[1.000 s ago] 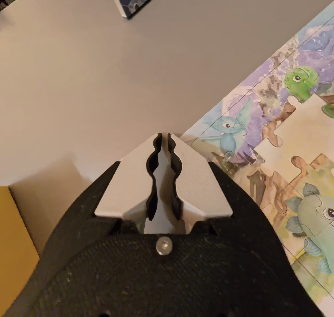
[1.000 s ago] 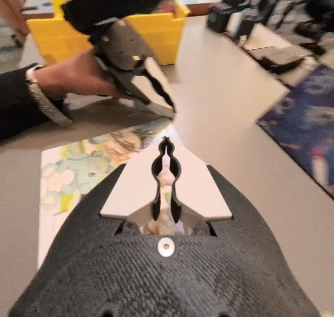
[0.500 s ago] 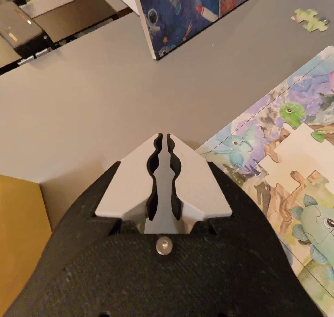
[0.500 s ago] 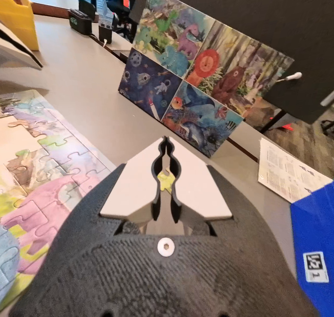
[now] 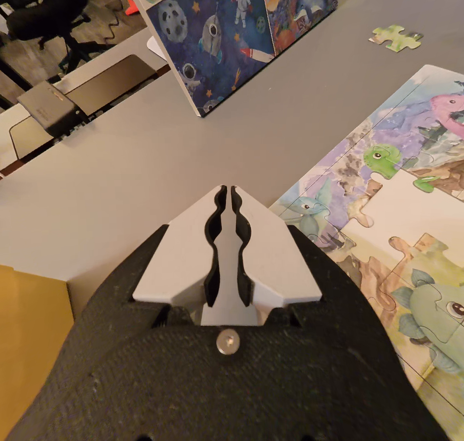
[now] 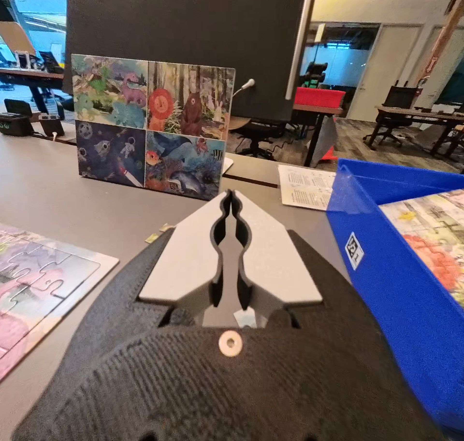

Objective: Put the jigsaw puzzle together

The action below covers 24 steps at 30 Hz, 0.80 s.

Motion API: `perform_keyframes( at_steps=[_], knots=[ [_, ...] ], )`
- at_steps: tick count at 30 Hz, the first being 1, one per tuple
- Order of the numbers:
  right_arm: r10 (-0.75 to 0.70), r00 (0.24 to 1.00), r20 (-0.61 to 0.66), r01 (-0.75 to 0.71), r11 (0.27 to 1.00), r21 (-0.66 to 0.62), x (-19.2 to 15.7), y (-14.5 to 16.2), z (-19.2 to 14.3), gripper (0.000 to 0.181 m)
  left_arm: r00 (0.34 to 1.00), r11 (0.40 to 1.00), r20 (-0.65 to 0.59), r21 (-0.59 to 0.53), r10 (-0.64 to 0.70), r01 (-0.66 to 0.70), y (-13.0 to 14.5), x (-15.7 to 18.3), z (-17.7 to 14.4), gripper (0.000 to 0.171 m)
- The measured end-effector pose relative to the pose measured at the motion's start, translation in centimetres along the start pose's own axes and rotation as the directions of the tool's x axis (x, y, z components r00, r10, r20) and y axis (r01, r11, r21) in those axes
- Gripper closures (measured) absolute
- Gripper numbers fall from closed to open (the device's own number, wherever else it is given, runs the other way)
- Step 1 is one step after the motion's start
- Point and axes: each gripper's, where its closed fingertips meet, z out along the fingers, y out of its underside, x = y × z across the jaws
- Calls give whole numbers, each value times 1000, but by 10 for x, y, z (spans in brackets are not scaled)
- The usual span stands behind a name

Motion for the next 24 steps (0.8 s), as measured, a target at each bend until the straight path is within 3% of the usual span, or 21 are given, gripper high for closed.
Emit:
perform_keyframes(
  at_steps=[7,13,18,24],
  knots=[
    [-20,999,24,22,998,-63,8,10,-8,181,999,999,37,46,13,-15,-4,-6,-2,169],
    [-58,998,-33,57,998,-31,21,-1,-24,181,998,989,17,131,-66,63,-11,-11,-7,169],
    [1,999,-41,-1,1000,19,29,-6,-36,181,994,982,-21,159,-103,105,-13,-11,-7,167],
    [-36,999,30,37,998,-47,5,10,-30,181,997,985,-7,155,-80,80,-10,-11,-6,167]
  ],
)
